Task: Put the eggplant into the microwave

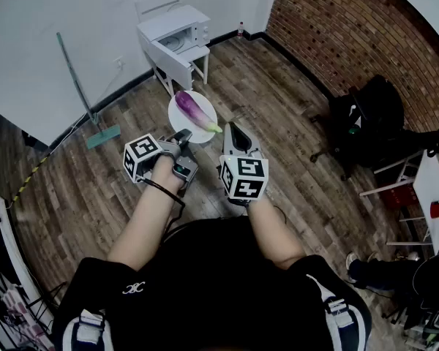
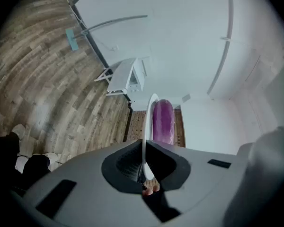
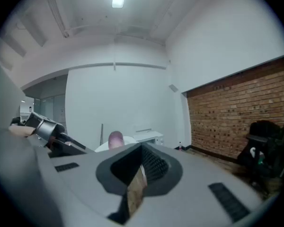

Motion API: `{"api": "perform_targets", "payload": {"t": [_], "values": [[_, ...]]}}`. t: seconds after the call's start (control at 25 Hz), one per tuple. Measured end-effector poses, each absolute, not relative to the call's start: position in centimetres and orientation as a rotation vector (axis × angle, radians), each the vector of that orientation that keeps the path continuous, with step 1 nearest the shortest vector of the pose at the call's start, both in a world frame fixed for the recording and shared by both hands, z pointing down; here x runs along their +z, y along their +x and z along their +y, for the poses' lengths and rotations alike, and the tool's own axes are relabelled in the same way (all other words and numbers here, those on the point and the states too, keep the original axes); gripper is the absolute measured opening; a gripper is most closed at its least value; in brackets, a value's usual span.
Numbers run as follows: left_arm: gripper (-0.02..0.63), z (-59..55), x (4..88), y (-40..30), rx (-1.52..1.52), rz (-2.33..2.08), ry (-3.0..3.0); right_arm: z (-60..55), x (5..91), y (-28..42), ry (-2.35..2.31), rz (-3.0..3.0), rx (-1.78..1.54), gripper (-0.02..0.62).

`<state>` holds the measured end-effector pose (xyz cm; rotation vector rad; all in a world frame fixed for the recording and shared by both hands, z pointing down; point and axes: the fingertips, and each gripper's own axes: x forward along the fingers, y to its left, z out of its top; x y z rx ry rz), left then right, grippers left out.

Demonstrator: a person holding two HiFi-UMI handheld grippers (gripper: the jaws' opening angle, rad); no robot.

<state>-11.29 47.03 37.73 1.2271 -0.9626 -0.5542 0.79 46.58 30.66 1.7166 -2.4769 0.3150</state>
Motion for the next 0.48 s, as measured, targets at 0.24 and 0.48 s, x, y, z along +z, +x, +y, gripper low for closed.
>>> {"api": "perform_targets", "payload": {"t": [0.24, 0.48], "values": [[0.016, 47.4, 38.3, -11.1, -0.549, -0.95, 1.212, 47.2, 31.0, 0.6, 1.73, -2.453, 0.297, 0.006], [0.016, 48.0, 38.2, -10.9, -0.555, -0.937, 1.22, 48.0, 30.7, 1.1, 1.787, -2.438, 0.284, 0.006]]}}
